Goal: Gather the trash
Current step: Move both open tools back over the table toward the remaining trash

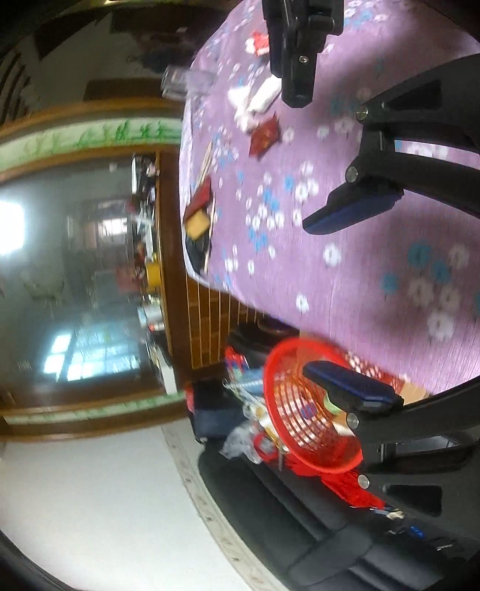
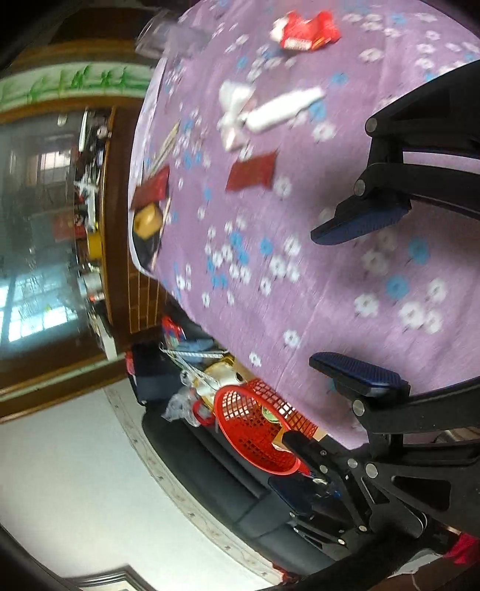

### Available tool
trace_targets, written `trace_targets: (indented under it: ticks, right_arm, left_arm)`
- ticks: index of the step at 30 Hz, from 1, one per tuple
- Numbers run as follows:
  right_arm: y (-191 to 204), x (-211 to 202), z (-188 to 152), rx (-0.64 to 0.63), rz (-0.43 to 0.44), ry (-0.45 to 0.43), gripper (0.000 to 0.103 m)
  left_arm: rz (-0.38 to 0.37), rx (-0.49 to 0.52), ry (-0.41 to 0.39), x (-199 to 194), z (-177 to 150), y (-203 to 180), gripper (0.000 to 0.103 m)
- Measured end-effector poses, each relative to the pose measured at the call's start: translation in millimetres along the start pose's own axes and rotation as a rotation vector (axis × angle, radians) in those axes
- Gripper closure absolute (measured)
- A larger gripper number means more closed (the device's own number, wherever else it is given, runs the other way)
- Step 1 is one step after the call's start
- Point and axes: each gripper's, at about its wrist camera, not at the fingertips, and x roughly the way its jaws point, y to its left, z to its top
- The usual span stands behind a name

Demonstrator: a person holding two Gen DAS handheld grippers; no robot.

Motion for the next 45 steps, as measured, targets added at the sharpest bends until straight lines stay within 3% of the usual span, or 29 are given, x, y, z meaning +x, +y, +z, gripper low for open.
trace_targets:
  ticks: [19,31,36,45]
  right_arm:
    - [-110,-114,-51,0.221,-0.119,-0.168,0.038]
    - [-137,-142,-71,0.283,-0.140,-0.204,0.038]
    - [-145,-136,-71,0.288,-0.158,-0.186,0.038]
    - [-153,-109,-55,0.253,-0.161,-0.113,0.041]
  left_arm:
    - [-0.086,0.310,-0.114,-57,4,-150,0.031]
    - [-0.112,0.367,-0.136,-74,2,-182,0.030]
    - [-0.186,0.337,-0.053,-55,9,-173,0.030]
    - [-0.311,0.174,0.137,8,38,-136,0.030]
